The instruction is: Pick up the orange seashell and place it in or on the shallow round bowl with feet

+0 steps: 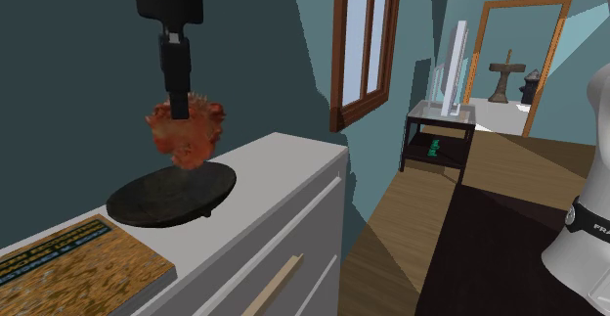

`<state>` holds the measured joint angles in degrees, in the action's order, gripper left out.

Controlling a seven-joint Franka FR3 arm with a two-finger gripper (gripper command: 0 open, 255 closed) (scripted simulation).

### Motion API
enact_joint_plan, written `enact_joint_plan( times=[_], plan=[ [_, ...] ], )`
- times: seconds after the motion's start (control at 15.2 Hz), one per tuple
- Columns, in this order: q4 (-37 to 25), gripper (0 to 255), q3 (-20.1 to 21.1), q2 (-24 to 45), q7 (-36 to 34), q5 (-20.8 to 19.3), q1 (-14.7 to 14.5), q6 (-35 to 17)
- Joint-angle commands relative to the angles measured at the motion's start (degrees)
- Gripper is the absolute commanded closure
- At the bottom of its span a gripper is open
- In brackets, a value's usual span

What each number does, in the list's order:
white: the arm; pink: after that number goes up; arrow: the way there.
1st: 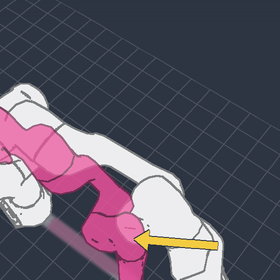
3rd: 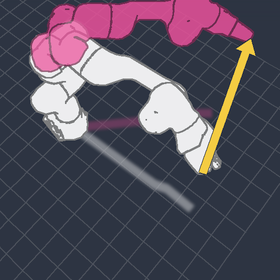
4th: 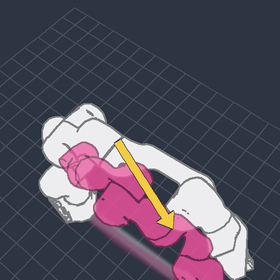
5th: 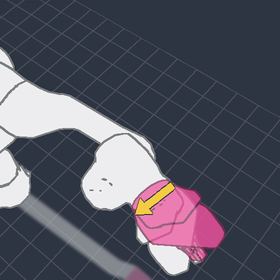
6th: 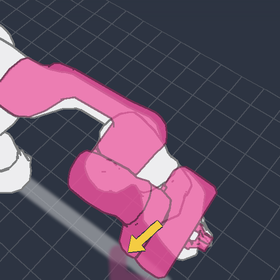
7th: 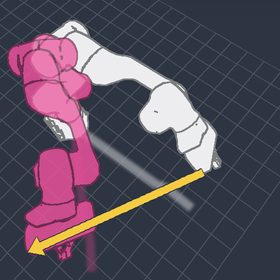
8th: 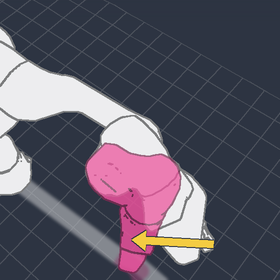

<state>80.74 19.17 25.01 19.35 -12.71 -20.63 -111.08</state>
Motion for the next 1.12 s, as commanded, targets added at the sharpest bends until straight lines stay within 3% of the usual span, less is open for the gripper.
enact_joint_plan(
  times=[0.0, 0.66, 1.06],
  plan=[
    [1.3, 255, -0.1, 0.1, -0.2, -0.1, 0.1, -1.4],
    [6.7, 255, -0.5, 1.5, -1.2, -1.0, 0.3, -8.1],
    [6.7, 255, -0.5, 1.5, -1.2, -1.0, 0.3, -8.1]
  ],
)
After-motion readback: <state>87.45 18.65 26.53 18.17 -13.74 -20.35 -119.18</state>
